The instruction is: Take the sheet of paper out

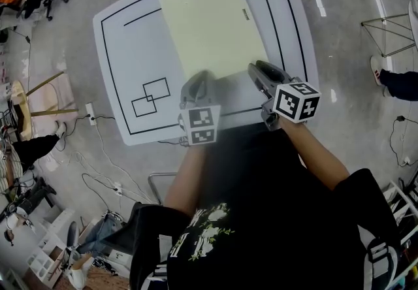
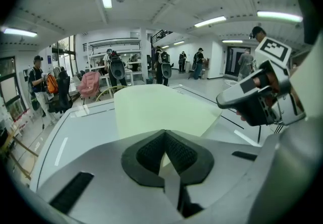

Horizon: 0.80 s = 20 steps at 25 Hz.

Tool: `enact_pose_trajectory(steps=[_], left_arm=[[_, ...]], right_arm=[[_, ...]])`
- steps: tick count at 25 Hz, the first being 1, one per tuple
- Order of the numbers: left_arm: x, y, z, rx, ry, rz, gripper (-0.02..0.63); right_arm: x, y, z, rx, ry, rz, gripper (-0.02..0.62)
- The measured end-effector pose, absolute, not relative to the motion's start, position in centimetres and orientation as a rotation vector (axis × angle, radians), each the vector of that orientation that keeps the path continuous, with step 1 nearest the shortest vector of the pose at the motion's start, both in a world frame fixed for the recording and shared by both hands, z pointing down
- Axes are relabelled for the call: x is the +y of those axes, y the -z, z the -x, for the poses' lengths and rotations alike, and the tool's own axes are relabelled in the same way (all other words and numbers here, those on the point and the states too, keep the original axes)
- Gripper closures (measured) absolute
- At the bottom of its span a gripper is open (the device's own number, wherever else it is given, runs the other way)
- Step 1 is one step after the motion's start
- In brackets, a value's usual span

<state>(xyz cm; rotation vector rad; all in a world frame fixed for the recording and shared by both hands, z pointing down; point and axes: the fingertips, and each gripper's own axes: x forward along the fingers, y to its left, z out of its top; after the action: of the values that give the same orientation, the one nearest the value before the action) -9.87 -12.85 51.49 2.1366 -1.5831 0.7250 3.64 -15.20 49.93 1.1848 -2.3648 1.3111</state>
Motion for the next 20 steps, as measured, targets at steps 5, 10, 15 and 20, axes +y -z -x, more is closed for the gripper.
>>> enact_pose_trajectory(steps=[5,10,15,20], left_arm=[[-13.6,-48.5,9.6,-1.644,-0.703,-2.211,0.606],[-14.2,-48.9,10.7,-1.679,-0.733,-2.181,0.606],[-14.6,-49.8,12.0,-1.701,-0.774,-2.148,0.606],[-14.7,-50.6,12.2,-1.683,-0.811,-2.138,0.606]], right_arm=[[-14.2,-51.5,-5.8,-2.272,-1.416,-1.261,0.479],[-14.3,-52.4,-6.2,-2.222,-1.537,-1.289,0.471],[-14.6,-52.9,-6.3,-2.178,-1.628,-1.314,0.463],[-15.1,-52.5,-6.1,-2.184,-1.649,-1.323,0.498]])
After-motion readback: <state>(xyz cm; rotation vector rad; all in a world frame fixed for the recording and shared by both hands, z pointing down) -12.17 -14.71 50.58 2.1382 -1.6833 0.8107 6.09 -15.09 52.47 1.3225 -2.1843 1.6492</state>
